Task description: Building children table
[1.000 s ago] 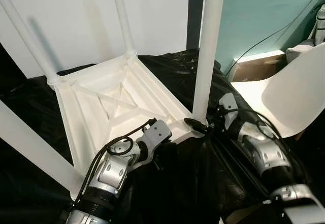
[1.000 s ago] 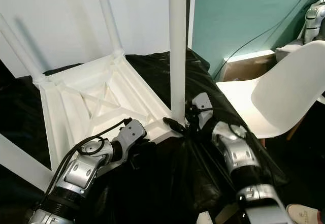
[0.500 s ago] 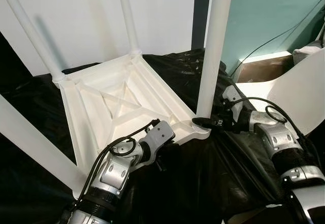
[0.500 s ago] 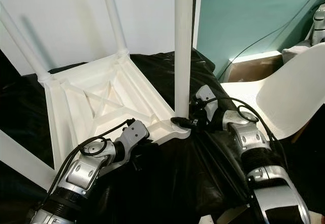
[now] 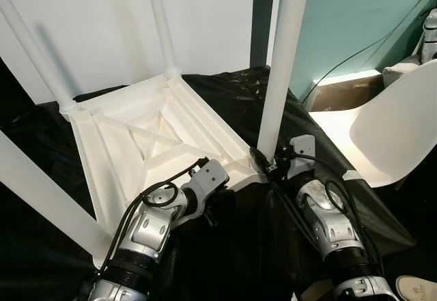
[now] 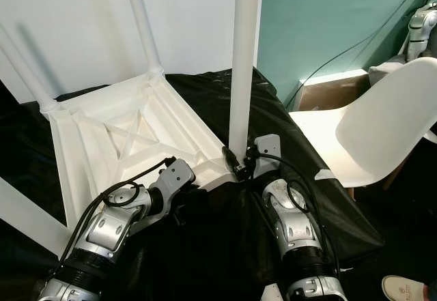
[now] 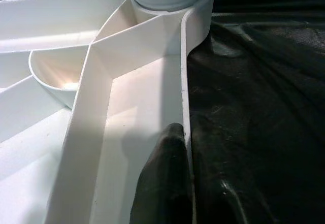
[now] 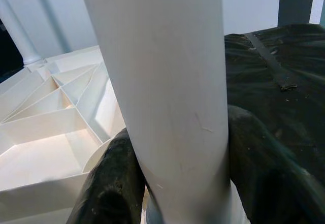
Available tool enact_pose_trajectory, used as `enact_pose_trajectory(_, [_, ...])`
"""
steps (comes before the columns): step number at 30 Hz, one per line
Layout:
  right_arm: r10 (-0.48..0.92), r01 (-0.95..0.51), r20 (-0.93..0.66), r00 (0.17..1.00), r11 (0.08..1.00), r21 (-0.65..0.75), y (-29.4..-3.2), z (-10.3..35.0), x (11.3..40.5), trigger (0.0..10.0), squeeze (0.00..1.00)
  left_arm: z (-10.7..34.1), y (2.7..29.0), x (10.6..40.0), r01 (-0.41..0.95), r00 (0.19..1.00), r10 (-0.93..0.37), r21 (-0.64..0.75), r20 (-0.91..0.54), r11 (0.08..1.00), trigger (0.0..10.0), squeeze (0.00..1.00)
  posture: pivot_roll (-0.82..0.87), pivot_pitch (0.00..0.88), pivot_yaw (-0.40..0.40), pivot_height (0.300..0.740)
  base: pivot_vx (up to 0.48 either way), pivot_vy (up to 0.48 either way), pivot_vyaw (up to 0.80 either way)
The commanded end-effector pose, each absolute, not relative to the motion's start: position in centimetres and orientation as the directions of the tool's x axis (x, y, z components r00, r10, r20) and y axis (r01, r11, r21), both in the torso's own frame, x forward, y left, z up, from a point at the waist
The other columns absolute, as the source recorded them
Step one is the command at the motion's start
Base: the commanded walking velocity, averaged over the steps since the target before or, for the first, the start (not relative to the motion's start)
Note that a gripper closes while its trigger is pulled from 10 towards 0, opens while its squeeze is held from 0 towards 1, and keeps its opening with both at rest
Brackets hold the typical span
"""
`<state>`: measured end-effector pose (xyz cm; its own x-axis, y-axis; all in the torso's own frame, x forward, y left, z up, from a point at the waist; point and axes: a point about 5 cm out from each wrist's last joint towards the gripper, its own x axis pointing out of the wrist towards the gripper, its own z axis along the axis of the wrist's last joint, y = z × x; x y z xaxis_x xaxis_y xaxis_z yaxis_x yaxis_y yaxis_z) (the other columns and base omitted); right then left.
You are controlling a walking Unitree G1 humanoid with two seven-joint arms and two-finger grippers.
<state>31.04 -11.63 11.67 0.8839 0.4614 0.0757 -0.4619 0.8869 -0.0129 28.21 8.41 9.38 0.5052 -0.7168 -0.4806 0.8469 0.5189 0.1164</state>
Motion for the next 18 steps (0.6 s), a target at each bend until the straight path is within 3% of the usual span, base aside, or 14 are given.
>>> enact_pose_trajectory(1, [0.533, -0.534, 0.034, 0.845, 0.845, 0.011, -9.7, 11.5, 31.2, 10.0, 1.0, 5.6, 8.2, 26.7, 0.799, 0.494, -0.67, -0.014, -0.554, 0.601, 10.0, 1.0, 0.12, 0.0, 0.004, 0.74, 0.0, 0.0, 0.0])
enact_pose_trajectory(6, [0.551, -0.552, -0.031, 0.834, 0.834, -0.024, -9.2, 11.2, 30.6, 10.0, 1.0, 7.2, 8.0, 27.3, 0.783, 0.564, -0.705, 0.006, -0.429, 0.623, 10.0, 1.0, 0.12, 0.0, 0.003, 0.74, 0.0, 0.0, 0.0])
enact_pose_trajectory(7, [0.551, -0.553, -0.048, 0.833, 0.831, -0.057, -9.4, 11.1, 30.2, 10.0, 0.0, 7.9, 7.8, 27.4, 0.772, 0.597, -0.715, 0.017, -0.365, 0.636, 10.0, 0.79, 0.12, 0.0, 0.005, 0.74, 0.0, 0.0, 0.0])
enact_pose_trajectory(8, [0.552, -0.555, -0.06, 0.832, 0.828, -0.08, -9.5, 11.0, 30.0, 10.0, 0.0, 8.3, 7.7, 27.5, 0.763, 0.617, -0.718, 0.02, -0.322, 0.647, 10.0, 0.79, 0.12, 0.0, 0.005, 0.74, 0.0, 0.0, 0.0])
enact_pose_trajectory(9, [0.536, -0.54, -0.066, 0.842, 0.836, -0.092, -10.2, 11.0, 29.6, 10.0, 0.0, 9.1, 7.6, 27.4, 0.748, 0.642, -0.724, -0.001, -0.253, 0.664, 10.0, 0.0, 0.11, 0.0, 0.007, 0.74, 0.0, 0.0, 0.0])
enact_pose_trajectory(15, [0.491, -0.499, -0.093, 0.866, 0.856, -0.131, -12.3, 10.9, 28.4, 10.0, 0.0, 10.5, 7.8, 26.5, 0.71, 0.692, -0.716, -0.089, -0.095, 0.698, 10.0, 0.0, 0.09, 0.0, 0.018, 0.74, 0.0, 0.0, 0.0])
enact_pose_trajectory(18, [0.48, -0.495, -0.124, 0.869, 0.847, -0.192, -13.3, 11.0, 27.3, 10.0, 0.0, 11.2, 8.6, 25.7, 0.633, 0.763, -0.646, -0.202, 0.006, 0.747, 10.0, 0.0, 0.07, 0.0, 0.04, 0.74, 0.0, 0.0, 0.0])
